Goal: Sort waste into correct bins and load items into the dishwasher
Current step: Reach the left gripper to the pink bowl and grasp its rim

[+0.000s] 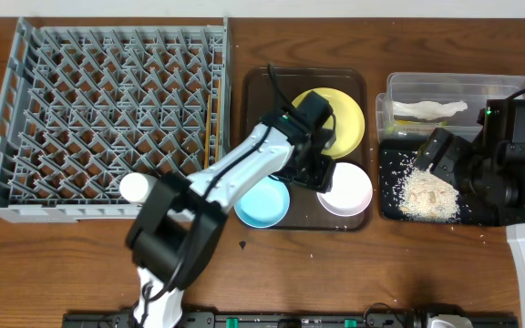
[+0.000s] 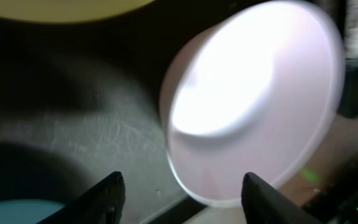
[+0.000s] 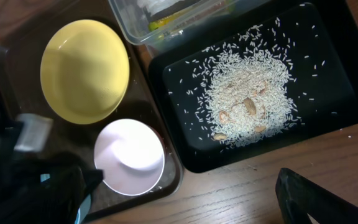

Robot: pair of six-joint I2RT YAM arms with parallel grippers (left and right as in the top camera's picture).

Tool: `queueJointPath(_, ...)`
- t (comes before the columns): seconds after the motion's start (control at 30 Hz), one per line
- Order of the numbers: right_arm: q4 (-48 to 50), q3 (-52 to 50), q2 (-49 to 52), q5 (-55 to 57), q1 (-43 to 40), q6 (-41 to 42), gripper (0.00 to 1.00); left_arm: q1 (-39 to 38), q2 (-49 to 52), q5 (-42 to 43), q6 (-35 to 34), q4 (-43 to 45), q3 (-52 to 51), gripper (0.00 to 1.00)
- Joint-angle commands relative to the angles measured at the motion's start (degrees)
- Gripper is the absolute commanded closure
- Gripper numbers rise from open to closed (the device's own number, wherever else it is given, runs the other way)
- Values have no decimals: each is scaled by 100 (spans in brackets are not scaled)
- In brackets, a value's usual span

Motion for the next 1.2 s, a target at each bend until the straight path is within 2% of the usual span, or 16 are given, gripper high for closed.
queueJointPath(0.0,-9,61,-2,-22,-61,-83,4,-33,431,85,-173,129,-57,46)
queueJointPath(0.13,-9,61,-2,-22,-61,-83,3,-61,586,101,-293,304,-57,56)
queueJointPath(0.27,-9,61,-2,-22,-61,-83,3,-72,586,103,-444,505,-57,71)
queueJointPath(0.47,-9,61,-2,-22,-61,-85,4,-227,625,90,-461,678,-61,72)
queueJointPath(0.53,-11,61,-2,-22,-61,-83,4,-271,640,46,-457,686,-66,75)
queueJointPath(0.67,-11,61,-2,-22,-61,-85,4,-313,699,-223,-459,682,-68,91)
queueJointPath(0.77,-13,61,-2,-22,-61,-85,4,-321,710,-573,-459,682,-101,92)
queueJointPath(0.97,-13,61,-2,-22,-61,-85,4,-264,466,-551,-457,584,-59,92)
queueJointPath(1.07,-13,61,-2,-22,-61,-85,4,-72,-140,-658,-452,326,94,93)
queueJointPath(1.17,-13,61,-2,-22,-61,-87,4,173,-879,-1331,-446,138,109,93)
